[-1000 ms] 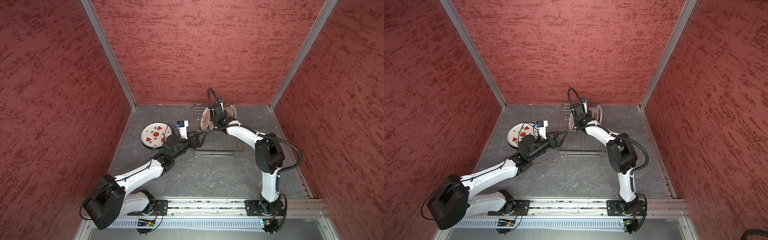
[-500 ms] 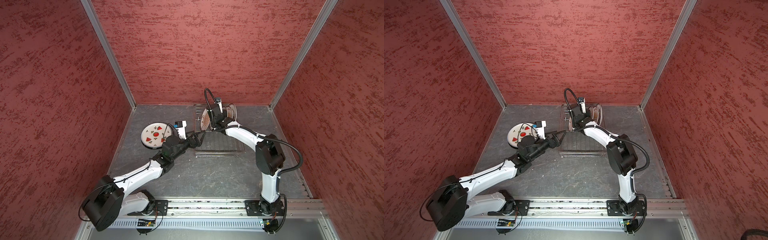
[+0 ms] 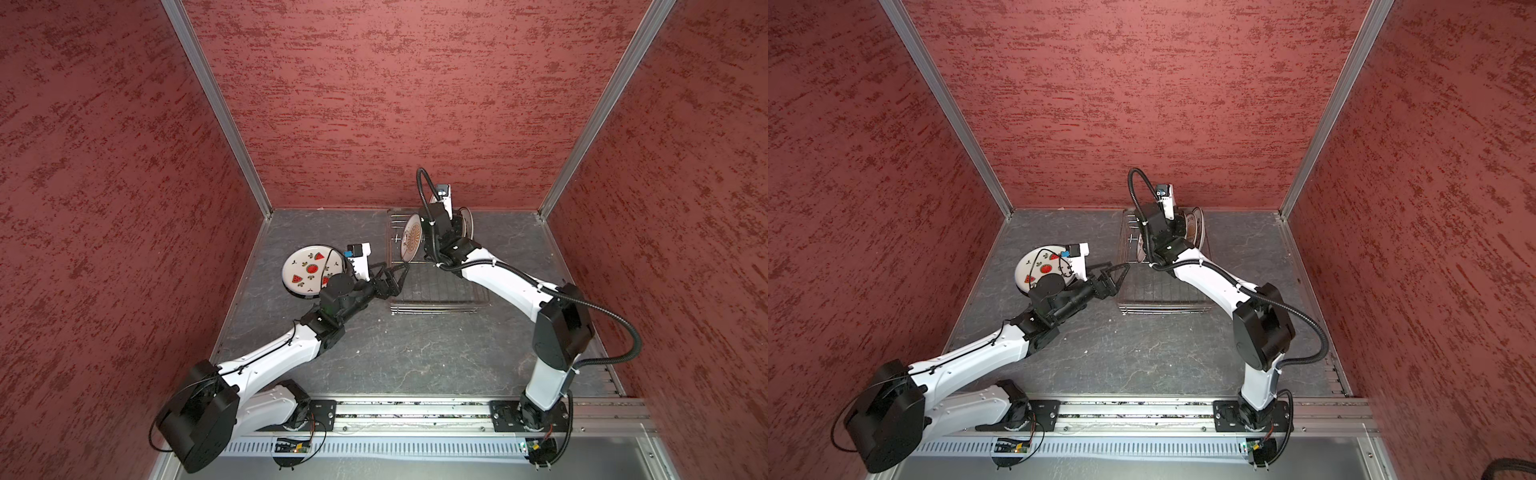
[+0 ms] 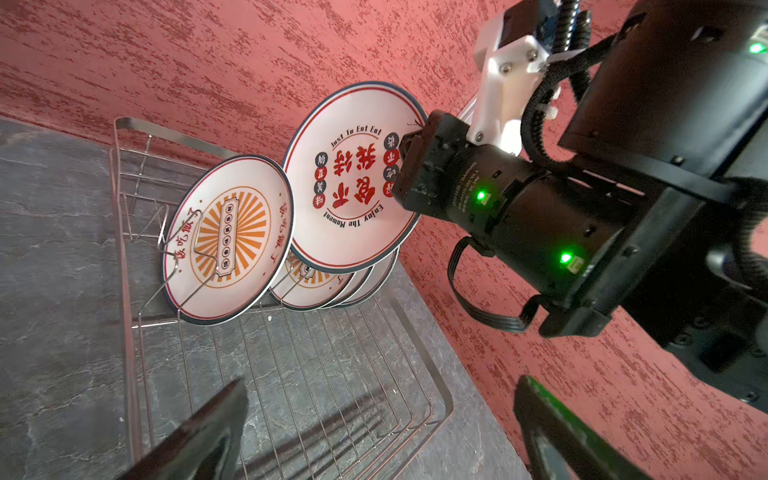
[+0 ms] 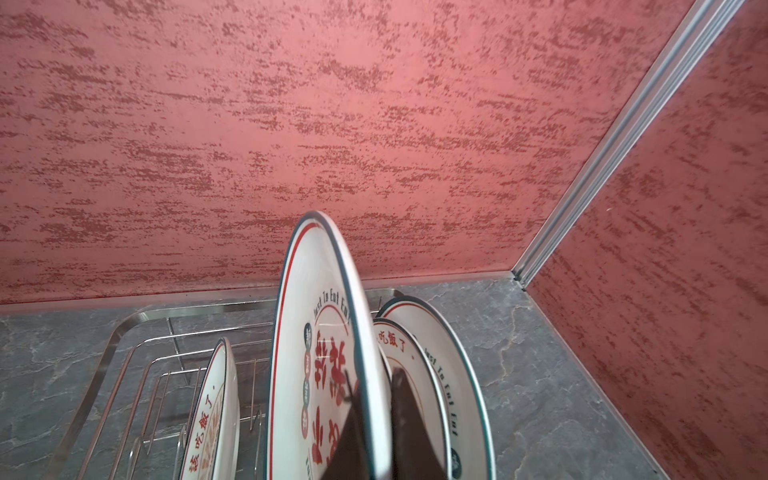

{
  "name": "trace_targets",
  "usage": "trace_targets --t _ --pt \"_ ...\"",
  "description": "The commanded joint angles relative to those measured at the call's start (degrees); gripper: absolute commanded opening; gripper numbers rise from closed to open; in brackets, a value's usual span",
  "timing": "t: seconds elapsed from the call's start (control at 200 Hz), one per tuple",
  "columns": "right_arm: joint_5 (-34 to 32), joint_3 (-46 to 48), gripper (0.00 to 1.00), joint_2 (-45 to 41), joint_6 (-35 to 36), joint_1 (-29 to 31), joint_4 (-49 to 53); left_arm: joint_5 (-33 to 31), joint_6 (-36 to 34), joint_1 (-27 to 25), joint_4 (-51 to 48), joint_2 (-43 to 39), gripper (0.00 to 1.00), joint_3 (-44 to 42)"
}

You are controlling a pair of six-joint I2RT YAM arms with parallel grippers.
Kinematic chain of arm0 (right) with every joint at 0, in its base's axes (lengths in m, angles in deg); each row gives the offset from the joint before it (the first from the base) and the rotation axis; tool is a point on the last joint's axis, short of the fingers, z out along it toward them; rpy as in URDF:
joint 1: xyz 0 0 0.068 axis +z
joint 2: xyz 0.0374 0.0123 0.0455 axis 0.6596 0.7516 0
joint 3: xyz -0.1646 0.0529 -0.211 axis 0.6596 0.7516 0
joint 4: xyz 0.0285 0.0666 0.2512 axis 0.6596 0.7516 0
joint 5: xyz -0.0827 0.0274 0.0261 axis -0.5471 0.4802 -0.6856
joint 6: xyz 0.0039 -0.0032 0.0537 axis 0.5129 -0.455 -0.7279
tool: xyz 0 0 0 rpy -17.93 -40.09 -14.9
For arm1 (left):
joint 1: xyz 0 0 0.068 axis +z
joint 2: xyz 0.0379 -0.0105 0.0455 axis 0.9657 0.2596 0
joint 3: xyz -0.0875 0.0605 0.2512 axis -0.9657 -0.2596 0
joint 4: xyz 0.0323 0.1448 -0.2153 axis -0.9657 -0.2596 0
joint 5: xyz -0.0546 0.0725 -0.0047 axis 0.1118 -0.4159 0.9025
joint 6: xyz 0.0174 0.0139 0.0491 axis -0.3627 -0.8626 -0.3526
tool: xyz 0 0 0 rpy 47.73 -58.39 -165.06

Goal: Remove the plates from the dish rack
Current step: 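Lift the printed red-lettered plate out of the rack with the right gripper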

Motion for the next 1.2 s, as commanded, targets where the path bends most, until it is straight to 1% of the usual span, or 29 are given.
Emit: trace_targets --t 0.0,0.09,0.15,0.18,0.246,0.296,0.356,0.471,0.521,0.596,0.631,0.706,0.837,0.937,0.977,1.047,1.137,1.152,1.192 --pt "-4.41 1.95 0.0 -5.19 3.65 0.85 -6.96 2.92 -2.0 0.12 0.13 -1.03 1.0 -0.28" --pt "-4.3 4.96 0.0 -8.68 3.8 1.13 -8.08 3.27 -1.8 0.08 0.56 -1.11 0.99 -0.45" --pt "-2.81 7.29 0.0 -11.48 3.04 1.22 -8.28 4.06 -1.72 -0.05 1.08 -1.03 1.0 -0.45" --pt "-0.97 8.57 0.0 -13.13 2.53 1.22 -8.14 5.37 -2.1 -0.06 1.85 -1.07 0.99 -0.45" --pt "5.6 12.03 0.0 -16.99 1.08 1.11 -7.44 9.61 -3.24 -0.08 4.12 -1.32 0.99 -0.71" --pt "8.64 14.42 0.0 -20.28 -0.92 1.05 -7.07 11.51 -3.67 -0.14 4.18 -1.91 0.99 -0.4" --pt "12.16 16.86 0.0 -23.79 -2.73 0.81 -6.7 11.54 -3.92 -0.32 2.79 -2.86 0.99 0.2" --pt "17.29 21.7 0.0 -30.16 -5.74 -0.78 -6.31 8.93 -4.01 -0.89 -1.18 -4.65 0.99 1.15" --pt "22.45 23.63 0.0 -32.84 -7.58 -2.44 -5.79 8.6 -3.82 -1.23 -1.34 -5.34 0.99 0.88" --pt "37.01 27.09 0.0 -37.21 -10.99 -6.6 -6.14 8.99 -4.33 -2.19 -0.84 -6.3 0.99 0.72" --pt "41.76 28.4 0.0 -38.93 -12.88 -8.38 -6.43 8.55 -4.82 -2.85 -2.12 -6.89 0.99 1.32" --pt "48.04 31.08 0.0 -42.46 -15.64 -10.91 -7.16 4.47 -5.28 -4.27 -6.87 -8.47 1.0 2.79" --pt "58.85 35.74 0.0 -48.03 -20.52 -15.63 -9.31 1.73 -5.24 -6.06 -4.4 -10.67 1.0 0.85" --pt "65.57 38.89 0.0 -50.67 -24.2 -19.37 -11.86 1.71 -4.75 -6.88 -3.78 -10.96 0.99 -0.18" --pt "67.92 39.59 0.0 -50.92 -25.63 -20.88 -12.78 2.08 -4.68 -7.23 -1.72 -10.72 1.0 -0.28" --pt "73.11 40.49 0.0 -50.48 -28.23 -23.56 -14.68 2.49 -5.07 -7.78 -1.23 -10.43 1.0 0.26" --pt "82.55 41.82 0.0 -49.0 -33.33 -26.99 -20.11 3.12 -5.62 -8.05 -2.81 -10.51 0.99 2.36" --pt "83.96 42.07 0.0 -48.88 -33.81 -27.32 -21.27 3.2 -5.63 -8.05 -4.57 -10.5 0.99 2.68" --pt "85.12 42.84 0.0 -48.95 -34.82 -27.54 -23.25 3.44 -5.39 -8.18 -5.01 -10.59 0.99 3.03"
